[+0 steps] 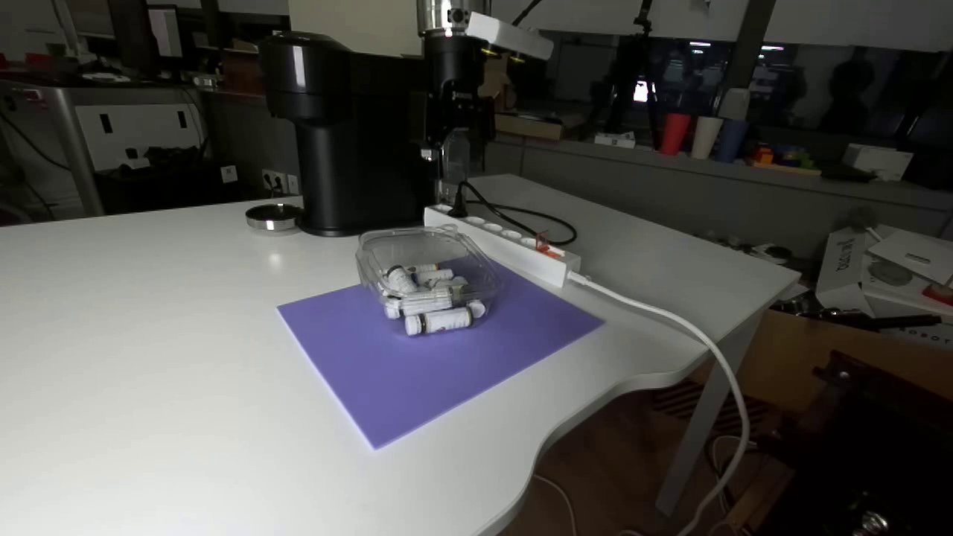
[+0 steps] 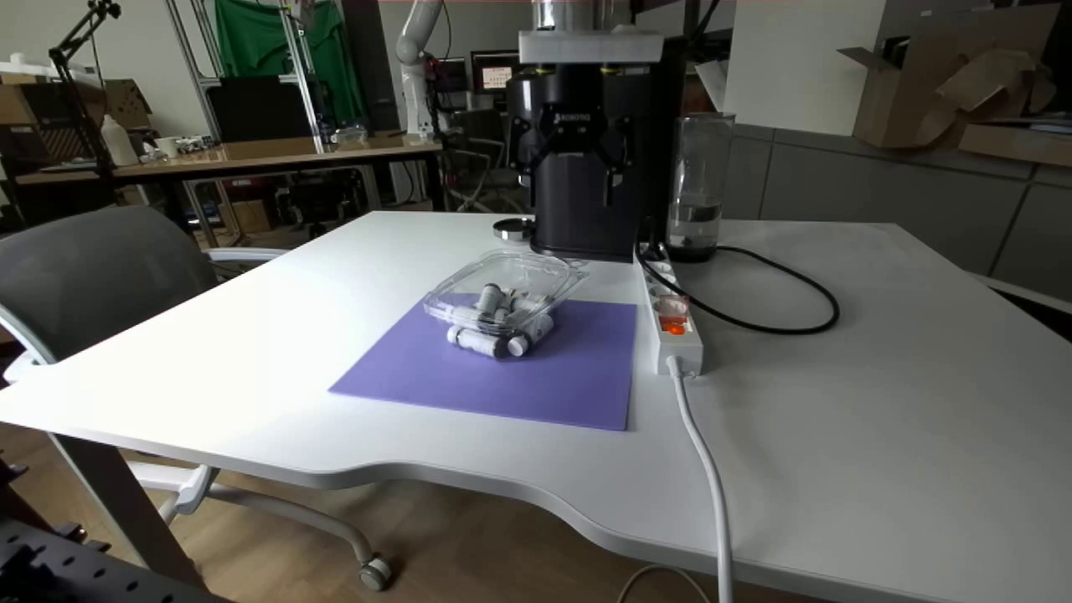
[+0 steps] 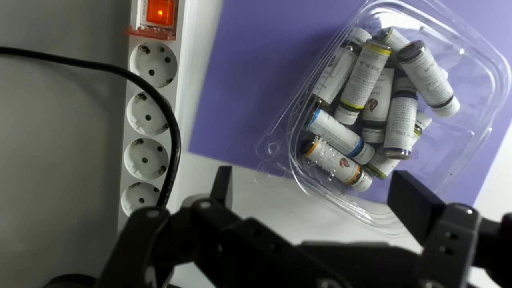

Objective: Open the lid of the plastic container

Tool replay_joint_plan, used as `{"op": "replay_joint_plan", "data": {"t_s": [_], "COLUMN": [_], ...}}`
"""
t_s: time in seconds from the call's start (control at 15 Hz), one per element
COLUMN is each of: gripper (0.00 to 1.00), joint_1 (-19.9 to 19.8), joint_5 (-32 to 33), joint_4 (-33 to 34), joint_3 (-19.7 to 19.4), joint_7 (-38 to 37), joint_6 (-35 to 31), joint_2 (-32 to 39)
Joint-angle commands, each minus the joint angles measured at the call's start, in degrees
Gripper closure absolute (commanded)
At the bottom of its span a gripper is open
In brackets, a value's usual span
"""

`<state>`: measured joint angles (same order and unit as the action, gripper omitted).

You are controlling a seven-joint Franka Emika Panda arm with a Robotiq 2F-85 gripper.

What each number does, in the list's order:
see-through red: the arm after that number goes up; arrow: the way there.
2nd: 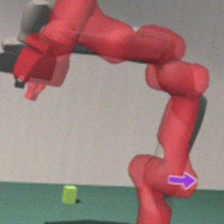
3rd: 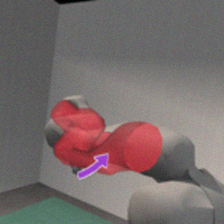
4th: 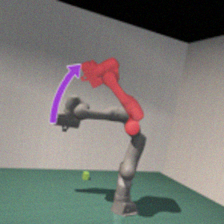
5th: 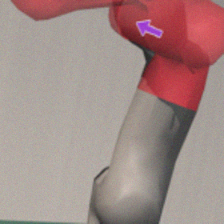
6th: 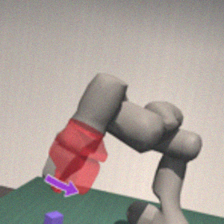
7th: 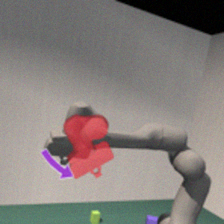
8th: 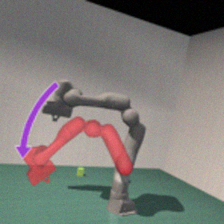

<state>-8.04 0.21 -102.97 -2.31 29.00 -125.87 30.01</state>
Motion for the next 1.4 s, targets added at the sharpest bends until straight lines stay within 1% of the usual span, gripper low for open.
{"op": "replay_joint_plan", "data": {"t_s": [0.0, 0.2, 0.47, 0.73, 1.07, 1.33], "gripper": [0.00, 0.00, 0.00, 0.00, 0.00, 0.00], "joint_1": [-1.2, -1.1, -1.7, -1.7, -1.3, -1.6], "joint_5": [1.7, 4.2, 5.6, 5.7, 6.3, 5.5], "joint_4": [2.8, 5.5, 9.5, 14.1, 19.1, 22.5], "joint_3": [1.1, 0.7, 1.2, 1.7, 2.6, 3.8], "joint_7": [1.3, 1.3, 2.6, 3.9, 4.8, 6.9], "joint_6": [3.4, 3.8, 5.9, 8.5, 10.9, 15.1], "joint_2": [2.3, 5.8, 10.3, 14.0, 16.9, 19.1]}}
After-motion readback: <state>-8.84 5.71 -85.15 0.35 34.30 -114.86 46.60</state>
